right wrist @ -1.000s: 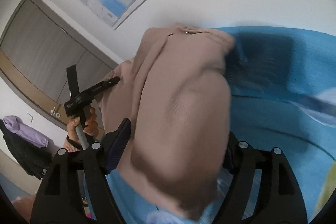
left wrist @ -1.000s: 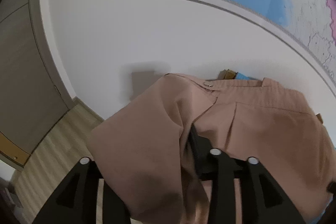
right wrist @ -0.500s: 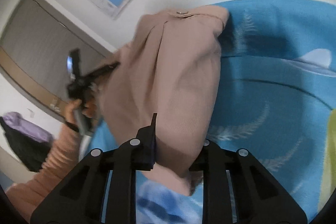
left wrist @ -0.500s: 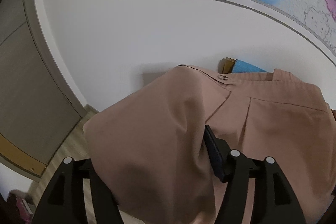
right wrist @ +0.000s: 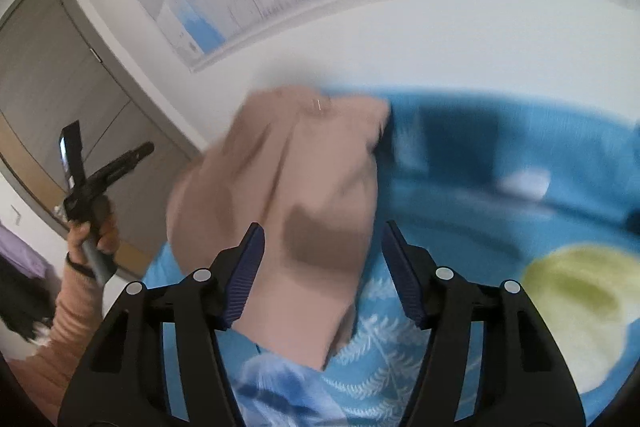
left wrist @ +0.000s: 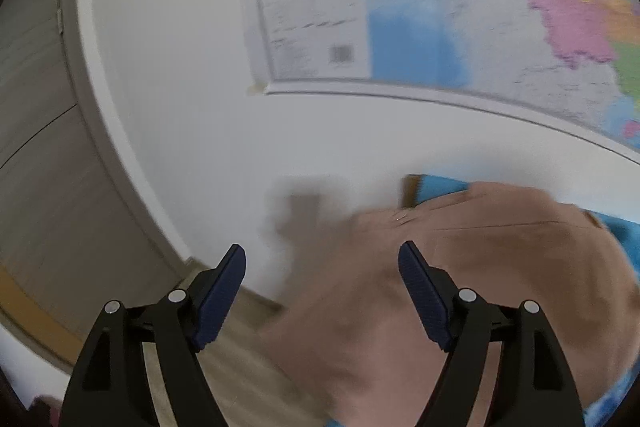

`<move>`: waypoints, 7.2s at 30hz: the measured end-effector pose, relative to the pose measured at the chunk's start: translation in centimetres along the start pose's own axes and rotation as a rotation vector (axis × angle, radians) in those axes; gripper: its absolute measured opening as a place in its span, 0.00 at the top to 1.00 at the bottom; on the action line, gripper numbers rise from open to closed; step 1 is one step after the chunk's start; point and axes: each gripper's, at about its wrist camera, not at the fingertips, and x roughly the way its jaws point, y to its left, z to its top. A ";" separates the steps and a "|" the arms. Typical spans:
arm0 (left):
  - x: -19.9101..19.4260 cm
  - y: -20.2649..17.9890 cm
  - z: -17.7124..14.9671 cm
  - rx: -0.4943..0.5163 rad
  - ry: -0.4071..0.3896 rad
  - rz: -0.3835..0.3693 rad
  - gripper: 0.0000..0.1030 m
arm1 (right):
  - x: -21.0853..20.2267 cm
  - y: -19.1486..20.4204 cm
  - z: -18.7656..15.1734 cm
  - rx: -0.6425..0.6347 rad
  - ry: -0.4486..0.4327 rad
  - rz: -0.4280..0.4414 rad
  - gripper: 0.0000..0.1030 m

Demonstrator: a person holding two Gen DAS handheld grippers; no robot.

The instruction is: Fold large clothes

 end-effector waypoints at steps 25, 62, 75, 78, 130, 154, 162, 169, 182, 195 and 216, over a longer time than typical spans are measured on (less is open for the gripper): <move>-1.0 -12.3 -7.3 0.110 0.083 -0.243 0.25 | 4.8 2.0 -0.9 -0.128 0.068 -0.018 0.53; -6.0 -13.5 -9.7 0.076 0.043 -0.174 0.07 | 1.6 6.2 -7.3 -0.335 0.034 -0.100 0.34; -8.1 -13.6 -10.6 0.046 0.038 -0.162 0.07 | 0.4 6.4 -8.0 -0.325 0.016 -0.091 0.25; -8.5 -13.6 -10.9 0.037 0.043 -0.156 0.07 | 0.2 6.3 -8.0 -0.321 0.013 -0.094 0.25; -16.7 -14.3 -14.0 -0.036 0.017 -0.088 0.07 | -6.5 8.5 -14.3 -0.287 -0.093 -0.138 0.06; -17.6 -15.3 -14.8 -0.028 0.023 -0.101 0.07 | -8.0 8.2 -15.4 -0.268 -0.106 -0.144 0.06; -17.3 -15.5 -14.9 -0.023 0.033 -0.107 0.07 | -8.0 8.0 -15.5 -0.256 -0.100 -0.148 0.06; -17.2 -15.7 -15.1 -0.022 0.039 -0.109 0.07 | -8.1 7.9 -15.5 -0.252 -0.097 -0.148 0.05; -17.1 -16.2 -15.2 -0.015 0.041 -0.119 0.07 | -8.1 7.9 -15.6 -0.245 -0.092 -0.151 0.06; -17.0 -16.4 -15.4 -0.015 0.047 -0.125 0.07 | -8.1 7.7 -15.6 -0.236 -0.093 -0.154 0.06; -17.4 -16.8 -15.6 -0.021 0.044 -0.128 0.07 | -8.4 7.8 -15.9 -0.234 -0.103 -0.162 0.06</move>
